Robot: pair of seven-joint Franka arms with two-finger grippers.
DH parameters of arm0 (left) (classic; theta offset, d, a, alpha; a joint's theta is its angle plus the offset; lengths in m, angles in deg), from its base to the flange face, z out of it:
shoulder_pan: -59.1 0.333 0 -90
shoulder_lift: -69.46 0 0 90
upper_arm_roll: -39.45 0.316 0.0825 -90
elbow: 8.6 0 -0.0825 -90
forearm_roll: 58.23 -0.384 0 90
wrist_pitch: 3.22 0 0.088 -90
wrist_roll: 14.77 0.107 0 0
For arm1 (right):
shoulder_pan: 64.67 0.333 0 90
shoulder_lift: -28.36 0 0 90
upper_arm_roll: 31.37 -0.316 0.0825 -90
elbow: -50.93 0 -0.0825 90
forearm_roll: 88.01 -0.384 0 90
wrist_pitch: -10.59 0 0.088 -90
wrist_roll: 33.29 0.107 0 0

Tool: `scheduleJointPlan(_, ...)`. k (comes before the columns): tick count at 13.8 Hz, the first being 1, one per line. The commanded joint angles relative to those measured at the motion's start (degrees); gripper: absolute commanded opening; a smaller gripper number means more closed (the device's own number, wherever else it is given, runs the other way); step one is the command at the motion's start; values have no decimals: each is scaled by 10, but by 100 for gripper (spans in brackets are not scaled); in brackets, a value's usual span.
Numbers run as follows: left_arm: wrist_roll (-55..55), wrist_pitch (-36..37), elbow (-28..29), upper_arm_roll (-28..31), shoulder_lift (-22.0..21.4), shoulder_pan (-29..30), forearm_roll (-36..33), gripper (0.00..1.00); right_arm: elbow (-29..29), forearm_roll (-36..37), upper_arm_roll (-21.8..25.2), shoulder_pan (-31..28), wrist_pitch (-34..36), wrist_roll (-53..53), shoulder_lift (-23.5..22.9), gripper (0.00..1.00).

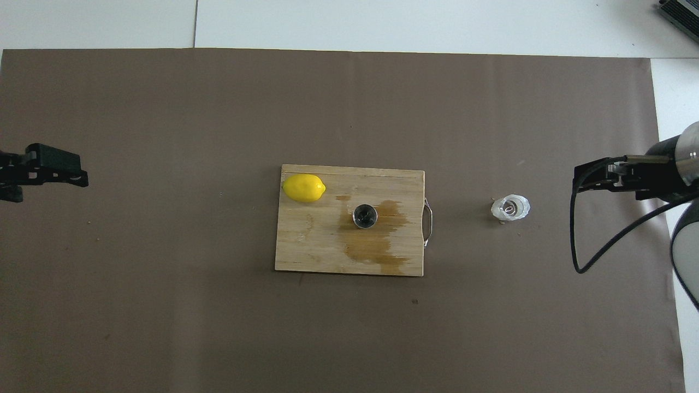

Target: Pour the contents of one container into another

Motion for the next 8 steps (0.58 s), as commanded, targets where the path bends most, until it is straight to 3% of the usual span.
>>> scheduleJointPlan(1, 0, 2, 19, -4, -17, 8, 7, 100, -9, 2, -3, -3, -16, -9, 5, 100)
scheduleJointPlan(8, 0, 2, 19, -3, -17, 8, 7, 100, -9, 2, -1, -3, -23, -16, 5, 100)
